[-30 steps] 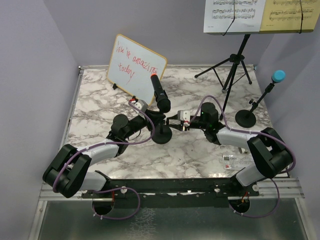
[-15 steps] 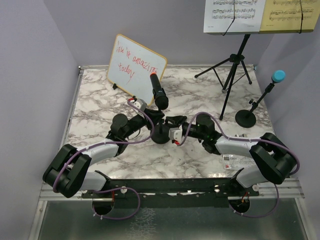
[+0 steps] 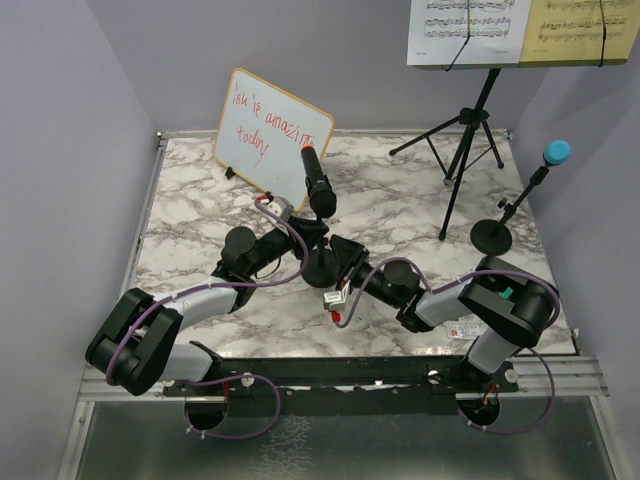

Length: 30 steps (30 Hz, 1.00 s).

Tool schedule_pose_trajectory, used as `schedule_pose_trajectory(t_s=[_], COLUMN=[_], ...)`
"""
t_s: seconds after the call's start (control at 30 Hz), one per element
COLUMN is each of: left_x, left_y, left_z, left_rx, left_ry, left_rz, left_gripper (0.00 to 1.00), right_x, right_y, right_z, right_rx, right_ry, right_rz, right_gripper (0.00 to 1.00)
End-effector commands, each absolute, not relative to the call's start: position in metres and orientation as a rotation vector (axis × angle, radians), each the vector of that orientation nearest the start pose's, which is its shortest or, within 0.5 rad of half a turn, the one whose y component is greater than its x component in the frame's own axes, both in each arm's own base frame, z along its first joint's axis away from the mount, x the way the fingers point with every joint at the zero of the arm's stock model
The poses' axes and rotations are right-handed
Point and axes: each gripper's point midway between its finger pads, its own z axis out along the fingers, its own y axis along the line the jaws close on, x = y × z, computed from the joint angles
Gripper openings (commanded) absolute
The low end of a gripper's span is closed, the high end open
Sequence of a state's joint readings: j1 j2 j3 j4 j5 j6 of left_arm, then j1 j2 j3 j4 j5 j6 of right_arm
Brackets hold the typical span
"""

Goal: Pack up the instrument practice props
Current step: Unscrew the knob on the microphone stand.

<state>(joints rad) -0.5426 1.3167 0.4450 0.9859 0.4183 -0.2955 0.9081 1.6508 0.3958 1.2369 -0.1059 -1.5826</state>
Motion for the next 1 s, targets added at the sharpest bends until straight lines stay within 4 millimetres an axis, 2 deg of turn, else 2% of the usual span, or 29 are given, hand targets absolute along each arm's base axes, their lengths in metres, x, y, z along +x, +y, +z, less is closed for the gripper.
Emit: schedule_pose_trajectory(t_s=[0.0, 0.23, 0.37, 0.43, 0.6, 0.73, 0.97], left_x=[0.282, 0.283, 0.283, 0.283, 0.282, 0.282, 0.278], left_y=[-0.282, -0.284, -0.283, -0.283, -0.282, -0.28, -0.281], left_z=[0.211, 0.211, 0.211, 0.21, 0.209, 0.207, 0.205], left_rx=[0.547, 0.547, 0.546, 0.55, 0.566, 0.579, 0.619], left_ry=[1.466, 1.476, 1.475, 1.477, 1.476, 1.475, 1.468], left_rz=[-1.064, -1.075, -1.065, -1.06, -1.047, -1.032, -1.039], left_gripper=[0.0, 0.0, 0.0, 0.0, 0.0, 0.0, 0.0], right_x=[0.276, 0.279, 0.275, 0.271, 0.265, 0.258, 0.231], right_y=[0.328, 0.329, 0.331, 0.332, 0.327, 0.325, 0.334], right_z=[0.142, 0.126, 0.129, 0.133, 0.146, 0.151, 0.137], right_rx=[-1.662, -1.74, -1.715, -1.685, -1.575, -1.523, -1.614], right_ry=[0.328, 0.316, 0.335, 0.356, 0.485, 0.615, 0.877], right_rz=[-0.587, -0.685, -0.662, -0.625, -0.468, -0.305, 0.101], right_gripper=[0.01, 0.01, 0.01, 0.09, 0.41, 0.52, 0.65])
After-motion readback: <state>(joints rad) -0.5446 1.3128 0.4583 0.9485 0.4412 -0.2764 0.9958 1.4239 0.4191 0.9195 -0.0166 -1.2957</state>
